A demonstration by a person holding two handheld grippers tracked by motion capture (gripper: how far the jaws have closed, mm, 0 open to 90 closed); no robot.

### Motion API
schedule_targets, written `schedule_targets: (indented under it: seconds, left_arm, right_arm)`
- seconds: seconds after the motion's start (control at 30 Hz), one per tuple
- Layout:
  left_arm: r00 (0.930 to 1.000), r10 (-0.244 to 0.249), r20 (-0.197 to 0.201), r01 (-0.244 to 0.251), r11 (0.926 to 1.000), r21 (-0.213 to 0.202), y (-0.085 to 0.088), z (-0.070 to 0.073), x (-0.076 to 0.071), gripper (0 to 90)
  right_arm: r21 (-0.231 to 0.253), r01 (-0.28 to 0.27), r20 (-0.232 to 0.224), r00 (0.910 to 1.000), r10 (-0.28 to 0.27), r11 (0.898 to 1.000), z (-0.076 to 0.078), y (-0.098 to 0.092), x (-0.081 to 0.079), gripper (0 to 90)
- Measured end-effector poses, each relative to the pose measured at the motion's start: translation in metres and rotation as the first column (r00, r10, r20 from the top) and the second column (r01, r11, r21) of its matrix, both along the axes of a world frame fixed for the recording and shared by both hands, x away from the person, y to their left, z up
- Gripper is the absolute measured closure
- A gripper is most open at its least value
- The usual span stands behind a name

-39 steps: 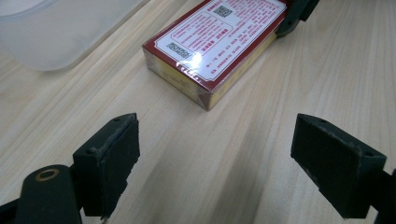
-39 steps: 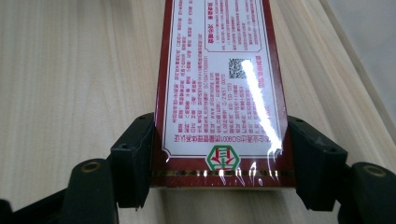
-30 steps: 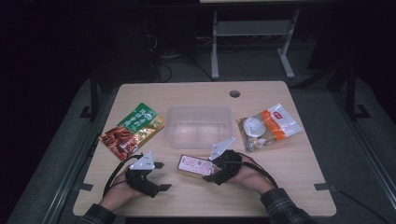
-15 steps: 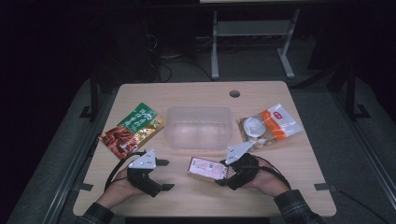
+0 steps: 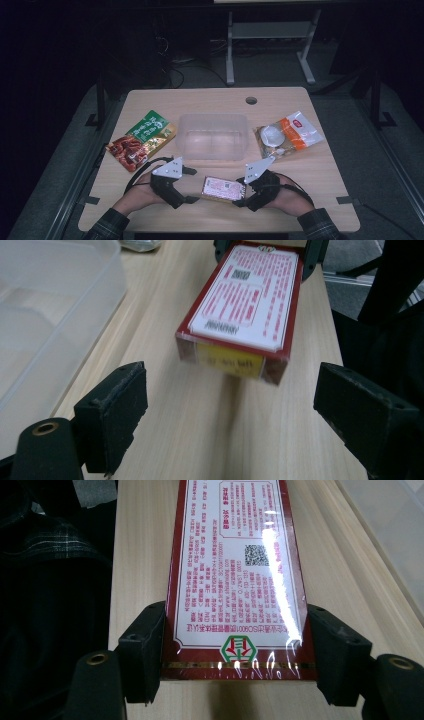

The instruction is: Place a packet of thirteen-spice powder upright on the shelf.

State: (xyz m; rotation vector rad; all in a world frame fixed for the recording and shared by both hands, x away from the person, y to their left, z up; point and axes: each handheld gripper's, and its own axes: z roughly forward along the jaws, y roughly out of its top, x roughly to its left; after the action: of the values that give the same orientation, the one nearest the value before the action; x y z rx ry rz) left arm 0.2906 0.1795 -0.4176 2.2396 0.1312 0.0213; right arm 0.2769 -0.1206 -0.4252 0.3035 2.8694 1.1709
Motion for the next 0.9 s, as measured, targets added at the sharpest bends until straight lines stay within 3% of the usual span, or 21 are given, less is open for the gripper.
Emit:
schedule_targets:
  seconds: [0.27, 0.47, 0.57, 0.9]
  left_arm:
    - [0.9983, -0.059, -0.003, 0.059, 0.9982, 0.014, -0.020, -0.001, 0.000, 13.3]
    - [0.9958, -0.087, -0.030, 0.087, 0.9960, 0.019, -0.030, -0.005, 0.000, 13.4]
    - [0.9938, -0.105, -0.037, 0.107, 0.9933, 0.045, -0.033, -0.007, -0.002, 13.7]
    - [0.9914, -0.126, -0.036, 0.127, 0.9906, 0.051, -0.033, -0.008, -0.003, 14.6]
  right_arm:
    - [0.012, -0.033, 0.006, 0.9994, 0.033, 0.999, 0.002, 0.004, -0.001, 31.8]
    - [0.015, -0.054, 0.009, 0.9985, 0.053, 0.998, 0.003, 0.008, -0.003, 31.7]
    - [0.021, -0.076, 0.023, 0.9969, 0.075, 0.997, 0.003, 0.009, -0.003, 31.7]
    - [0.032, -0.098, 0.025, 0.9949, 0.097, 0.995, 0.003, 0.011, -0.004, 31.7]
